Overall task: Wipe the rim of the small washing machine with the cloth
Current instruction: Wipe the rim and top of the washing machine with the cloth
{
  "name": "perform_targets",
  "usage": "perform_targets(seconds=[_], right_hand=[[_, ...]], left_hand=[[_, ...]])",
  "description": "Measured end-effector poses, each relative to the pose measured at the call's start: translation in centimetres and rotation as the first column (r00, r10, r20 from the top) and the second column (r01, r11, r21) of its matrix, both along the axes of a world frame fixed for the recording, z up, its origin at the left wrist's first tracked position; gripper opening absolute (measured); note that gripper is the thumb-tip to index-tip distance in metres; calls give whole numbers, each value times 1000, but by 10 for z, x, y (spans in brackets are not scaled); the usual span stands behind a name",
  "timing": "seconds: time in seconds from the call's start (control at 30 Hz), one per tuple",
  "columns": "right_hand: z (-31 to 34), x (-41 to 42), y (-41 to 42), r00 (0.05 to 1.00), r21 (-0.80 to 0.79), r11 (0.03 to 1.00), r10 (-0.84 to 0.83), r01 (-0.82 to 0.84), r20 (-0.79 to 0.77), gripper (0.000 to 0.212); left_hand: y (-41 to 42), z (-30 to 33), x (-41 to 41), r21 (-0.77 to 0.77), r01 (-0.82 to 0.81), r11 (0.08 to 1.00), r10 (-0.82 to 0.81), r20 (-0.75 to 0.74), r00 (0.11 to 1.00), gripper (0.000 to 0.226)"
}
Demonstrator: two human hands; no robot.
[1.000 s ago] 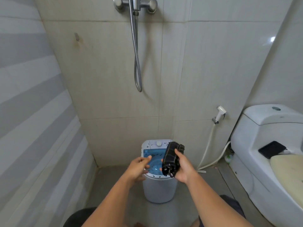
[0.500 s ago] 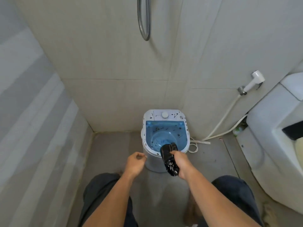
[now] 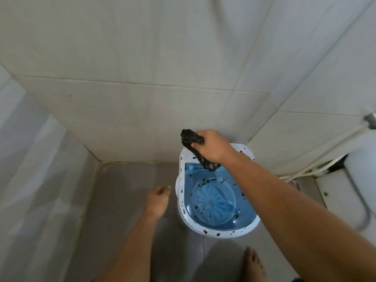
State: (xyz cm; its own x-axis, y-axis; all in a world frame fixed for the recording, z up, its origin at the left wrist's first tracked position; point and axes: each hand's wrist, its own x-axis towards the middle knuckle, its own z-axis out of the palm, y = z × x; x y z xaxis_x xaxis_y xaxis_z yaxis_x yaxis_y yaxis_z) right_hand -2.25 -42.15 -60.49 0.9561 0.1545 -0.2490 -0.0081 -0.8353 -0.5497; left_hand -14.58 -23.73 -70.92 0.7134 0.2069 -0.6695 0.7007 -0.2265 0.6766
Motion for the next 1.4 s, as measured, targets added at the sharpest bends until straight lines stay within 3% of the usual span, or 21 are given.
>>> perform_targets(seconds=[0.2,0.3,0.43,0.5,0.6,0.67,0.83,0.93,1.03,1.13,1.2,1.3,1.4], right_hand=[[-14,36,37,950,-286,906,302,-310,-75,24],[-19,25,42,907,-310,852,402,-422,-127,22],[-5,11,41,814,-275,774,486,-570,-318,22],[7,18,36,840,-238,822,435,-518,-324,15],[20,36,24,964,-192,947,242,-259,-106,18],[14,36,19,986,-243,956,164,-164,-20,21],[-11,-3,24,927,-270,887,358,-376,-115,14],[-7,-2,10,896,-110,911,360,-398,-258,15],[0,15,-13,991,-41,993,111,-114,-74,18],[-12,20,-28,992,-121,988,-81,93,101,19],[-27,9,-25,992,-213,975,-38,62,117,26],[-37,-13,-18,981,-204,978,68,-30,183,31],[-33,-19,-24,971,-138,965,231,-222,55,29]], left_hand=[[-8,-19,15,-139,-47,989,41,-43,998,21],[-9,-18,14,-190,-82,978,74,-46,996,18],[-7,-21,13,-210,-91,973,83,-47,995,17],[-6,-18,11,-220,-68,973,61,-38,997,18],[-4,-12,8,-232,-27,972,27,-4,1000,17],[-3,-10,6,-239,-8,971,10,4,1000,14],[0,-11,5,-245,19,969,-18,4,1000,13],[-1,-11,6,-260,11,966,-11,0,1000,9],[-2,-11,6,-263,3,965,0,11,1000,9],[-3,-11,6,-269,-2,963,5,11,1000,10],[-3,-10,6,-271,-3,963,6,9,1000,10],[-3,-11,6,-270,-5,963,8,11,1000,10],[-3,-11,6,-276,-8,961,9,4,1000,9]])
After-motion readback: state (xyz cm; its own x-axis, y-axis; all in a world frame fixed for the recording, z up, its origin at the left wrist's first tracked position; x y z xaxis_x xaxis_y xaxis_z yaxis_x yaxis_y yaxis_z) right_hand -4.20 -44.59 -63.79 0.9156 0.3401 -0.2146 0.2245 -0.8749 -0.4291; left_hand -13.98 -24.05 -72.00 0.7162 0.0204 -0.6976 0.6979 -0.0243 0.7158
